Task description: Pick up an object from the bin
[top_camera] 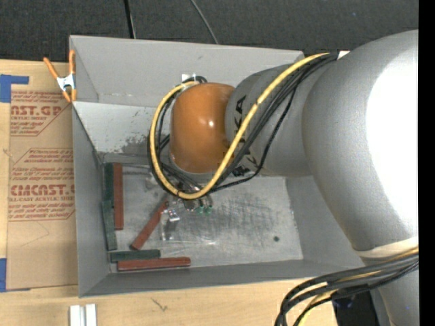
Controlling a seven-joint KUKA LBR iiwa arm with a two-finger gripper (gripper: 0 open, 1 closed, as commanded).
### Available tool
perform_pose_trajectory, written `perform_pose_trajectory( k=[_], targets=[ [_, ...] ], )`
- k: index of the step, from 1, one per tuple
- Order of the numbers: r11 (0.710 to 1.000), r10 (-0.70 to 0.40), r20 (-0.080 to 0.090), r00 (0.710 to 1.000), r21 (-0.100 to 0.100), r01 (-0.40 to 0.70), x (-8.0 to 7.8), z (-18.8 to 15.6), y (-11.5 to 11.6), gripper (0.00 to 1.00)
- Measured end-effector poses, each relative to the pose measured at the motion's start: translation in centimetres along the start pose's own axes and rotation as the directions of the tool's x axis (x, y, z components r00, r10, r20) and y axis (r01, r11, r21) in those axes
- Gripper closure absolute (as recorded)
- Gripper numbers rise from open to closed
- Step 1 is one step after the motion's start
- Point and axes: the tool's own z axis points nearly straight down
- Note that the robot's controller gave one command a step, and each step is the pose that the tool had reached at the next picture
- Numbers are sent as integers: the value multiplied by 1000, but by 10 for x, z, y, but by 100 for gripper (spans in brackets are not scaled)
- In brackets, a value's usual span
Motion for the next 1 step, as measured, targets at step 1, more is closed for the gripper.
perform_pose_trajectory(
  k=[1],
  targets=[
    [996, -85, -2, 996, 0, 85, 3, -8, 7, 0]
  ],
)
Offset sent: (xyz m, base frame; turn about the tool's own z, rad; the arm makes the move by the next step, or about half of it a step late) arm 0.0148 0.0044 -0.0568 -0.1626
